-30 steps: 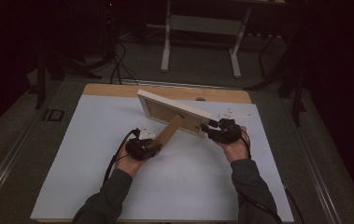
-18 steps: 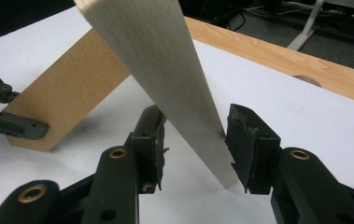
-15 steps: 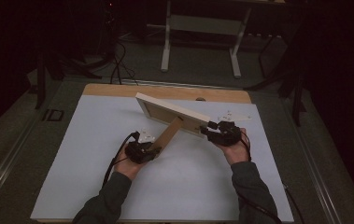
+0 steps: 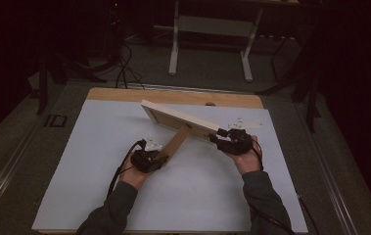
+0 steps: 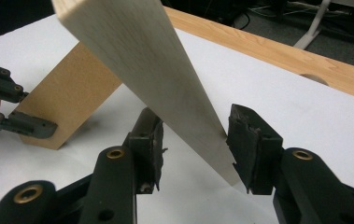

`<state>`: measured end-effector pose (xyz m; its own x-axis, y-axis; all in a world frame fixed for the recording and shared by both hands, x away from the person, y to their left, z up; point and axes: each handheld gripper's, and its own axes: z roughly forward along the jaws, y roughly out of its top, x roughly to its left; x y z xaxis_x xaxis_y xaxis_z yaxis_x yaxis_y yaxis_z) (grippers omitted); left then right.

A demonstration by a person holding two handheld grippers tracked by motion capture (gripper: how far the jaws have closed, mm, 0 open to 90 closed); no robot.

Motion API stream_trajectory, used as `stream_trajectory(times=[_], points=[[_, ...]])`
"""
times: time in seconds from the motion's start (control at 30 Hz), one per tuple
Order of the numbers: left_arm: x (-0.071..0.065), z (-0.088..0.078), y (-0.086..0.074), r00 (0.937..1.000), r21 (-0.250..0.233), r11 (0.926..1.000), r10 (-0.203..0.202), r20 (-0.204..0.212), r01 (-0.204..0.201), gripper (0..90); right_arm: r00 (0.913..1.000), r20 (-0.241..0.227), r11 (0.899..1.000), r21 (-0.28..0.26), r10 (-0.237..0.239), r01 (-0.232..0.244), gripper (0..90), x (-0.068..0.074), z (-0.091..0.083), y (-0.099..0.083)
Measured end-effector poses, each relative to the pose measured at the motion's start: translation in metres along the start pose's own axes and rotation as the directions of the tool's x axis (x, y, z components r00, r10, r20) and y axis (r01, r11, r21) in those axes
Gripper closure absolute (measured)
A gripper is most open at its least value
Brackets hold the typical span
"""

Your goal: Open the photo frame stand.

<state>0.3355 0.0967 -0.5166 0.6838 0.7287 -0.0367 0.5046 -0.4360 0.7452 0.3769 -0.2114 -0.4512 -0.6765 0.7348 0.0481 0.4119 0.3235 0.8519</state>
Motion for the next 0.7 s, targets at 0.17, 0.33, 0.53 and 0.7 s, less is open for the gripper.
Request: stream_trajectory(times=[0.17, 0.33, 0.53, 0.7], points=[[0.0, 0.0, -0.001, 1.0, -0.002, 1.0, -0.003, 0.002, 0.003, 73.0, 1.0, 0.001, 1.0, 0.012, 0.003, -0.003, 55.7, -0.001, 0.002, -0.003], [0.0, 0.0, -0.001, 1.0, 0.002, 1.0, 0.003, -0.001, -0.003, 71.7, 1.0, 0.0, 1.0, 0.017, 0.006, -0.006, 55.6, -0.001, 0.002, -0.007], [0.0, -0.002, -0.001, 1.0, -0.004, 1.0, 0.002, 0.008, -0.002, 67.8, 0.9999, 0.001, 1.0, 0.023, 0.011, -0.011, 55.6, -0.003, 0.0, -0.01], [-0.001, -0.005, -0.002, 0.9999, -0.016, 0.9999, 0.0, 0.013, 0.001, 65.4, 0.9999, 0.002, 1.0, 0.027, 0.012, -0.012, 55.7, -0.004, -0.001, -0.014]])
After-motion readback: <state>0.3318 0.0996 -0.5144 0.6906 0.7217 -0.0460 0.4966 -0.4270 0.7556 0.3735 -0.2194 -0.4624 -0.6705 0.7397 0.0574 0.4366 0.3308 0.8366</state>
